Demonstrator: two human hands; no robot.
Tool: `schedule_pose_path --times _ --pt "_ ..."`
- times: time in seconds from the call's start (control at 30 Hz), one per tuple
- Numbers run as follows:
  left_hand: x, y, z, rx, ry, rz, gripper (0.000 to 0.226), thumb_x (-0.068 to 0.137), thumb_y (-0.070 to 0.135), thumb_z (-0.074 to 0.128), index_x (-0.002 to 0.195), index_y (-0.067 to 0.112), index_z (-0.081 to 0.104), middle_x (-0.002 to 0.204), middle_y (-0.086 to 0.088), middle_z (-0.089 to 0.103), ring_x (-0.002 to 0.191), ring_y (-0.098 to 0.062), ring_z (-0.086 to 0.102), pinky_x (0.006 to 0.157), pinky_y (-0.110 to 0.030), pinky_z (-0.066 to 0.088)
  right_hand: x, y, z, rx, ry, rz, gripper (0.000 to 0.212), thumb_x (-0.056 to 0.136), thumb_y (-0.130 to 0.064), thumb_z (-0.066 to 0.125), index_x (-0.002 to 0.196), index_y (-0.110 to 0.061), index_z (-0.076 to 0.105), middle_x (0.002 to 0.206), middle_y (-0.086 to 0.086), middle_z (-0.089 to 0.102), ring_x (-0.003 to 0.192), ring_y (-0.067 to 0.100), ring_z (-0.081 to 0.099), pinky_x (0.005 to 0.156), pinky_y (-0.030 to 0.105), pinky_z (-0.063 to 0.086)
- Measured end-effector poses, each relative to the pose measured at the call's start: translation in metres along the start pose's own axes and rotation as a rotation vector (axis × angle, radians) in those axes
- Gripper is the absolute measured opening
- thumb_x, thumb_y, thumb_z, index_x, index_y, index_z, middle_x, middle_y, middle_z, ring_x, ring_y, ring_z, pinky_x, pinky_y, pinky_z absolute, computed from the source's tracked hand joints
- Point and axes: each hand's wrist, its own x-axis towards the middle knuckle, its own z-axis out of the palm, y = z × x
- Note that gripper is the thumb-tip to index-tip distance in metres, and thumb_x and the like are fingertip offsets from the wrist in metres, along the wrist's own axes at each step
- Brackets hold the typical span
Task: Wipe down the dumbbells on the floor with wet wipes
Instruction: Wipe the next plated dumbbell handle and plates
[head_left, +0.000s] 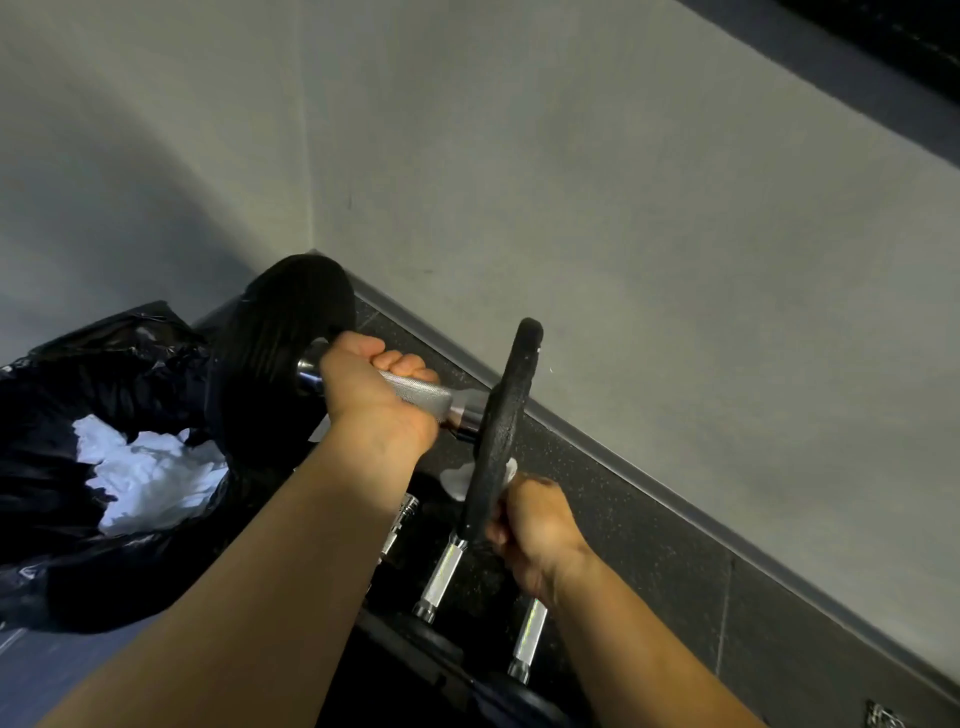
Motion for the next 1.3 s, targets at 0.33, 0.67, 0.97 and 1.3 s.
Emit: schedule_pose_path --times 0.33,0.67,0.97,1.3 --pt "0.004 0.007 0.006 0.115 -0.049 0.189 0.037 0.077 0.01 0.044 0.056 0.023 0.016 0.05 0.006 0.018 0.04 -0.012 0.017 0.04 -0.02 0.018 -0.04 -0.025 0.007 -0.167 -0.146 0.252 0.036 0.095 -0.008 0.025 0.072 -0.013 0.051 0.037 -0.003 0.037 0.025 0.006 0.023 0.03 0.008 0.012" --pt "0.001 0.004 0.007 0.213 -0.09 0.325 0.039 0.076 0.004 0.045 0.056 0.021 0.016 0.049 0.005 0.018 0.041 -0.012 0.016 0.043 -0.021 0.017 -0.062 -0.072 -0.026 -0.139 -0.166 0.201 0.039 0.093 -0.007 0.027 0.061 -0.014 0.047 0.042 -0.001 0.036 0.025 0.006 0.026 0.028 0.008 0.014" --pt "0.008 0.005 0.0 0.14 -0.001 0.121 0.038 0.08 0.011 0.042 0.057 0.024 0.014 0.049 0.006 0.014 0.04 -0.012 0.015 0.04 -0.02 0.015 -0.072 -0.072 -0.056 -0.089 0.106 -0.227 0.038 0.097 -0.02 0.047 0.071 -0.015 0.074 0.053 -0.002 0.052 0.044 0.012 0.039 0.04 0.021 0.027" --pt "0.007 -0.001 -0.002 0.166 0.037 0.015 0.037 0.081 0.014 0.042 0.055 0.022 0.017 0.046 0.007 0.018 0.037 -0.011 0.019 0.039 -0.019 0.02 -0.058 -0.05 -0.016 -0.379 0.185 -0.984 0.034 0.097 -0.018 0.049 0.13 -0.015 0.057 0.089 -0.002 0.053 0.079 0.004 0.051 0.077 0.005 0.039"
